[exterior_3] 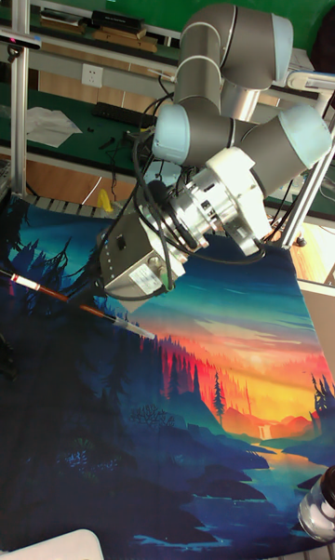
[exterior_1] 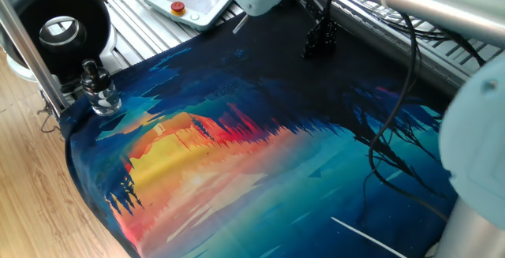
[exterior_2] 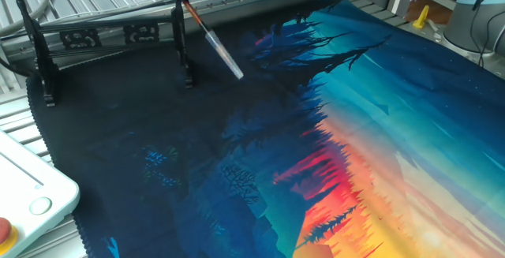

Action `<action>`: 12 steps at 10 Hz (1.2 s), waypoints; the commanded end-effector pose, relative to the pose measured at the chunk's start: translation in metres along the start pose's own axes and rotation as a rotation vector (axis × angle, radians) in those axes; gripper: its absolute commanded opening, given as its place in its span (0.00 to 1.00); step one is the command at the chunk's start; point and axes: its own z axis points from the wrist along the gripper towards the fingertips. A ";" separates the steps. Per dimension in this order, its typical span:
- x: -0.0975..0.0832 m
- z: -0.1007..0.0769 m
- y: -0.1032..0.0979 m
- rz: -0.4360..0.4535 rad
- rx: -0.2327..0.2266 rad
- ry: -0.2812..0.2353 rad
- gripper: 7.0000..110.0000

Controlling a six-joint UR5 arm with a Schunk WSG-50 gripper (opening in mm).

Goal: Place the brush on the pen rack

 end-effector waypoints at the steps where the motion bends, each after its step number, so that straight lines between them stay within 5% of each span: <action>1: 0.028 -0.003 0.016 -0.029 -0.044 0.091 0.00; 12: 0.045 -0.004 -0.003 -0.023 -0.022 0.082 0.00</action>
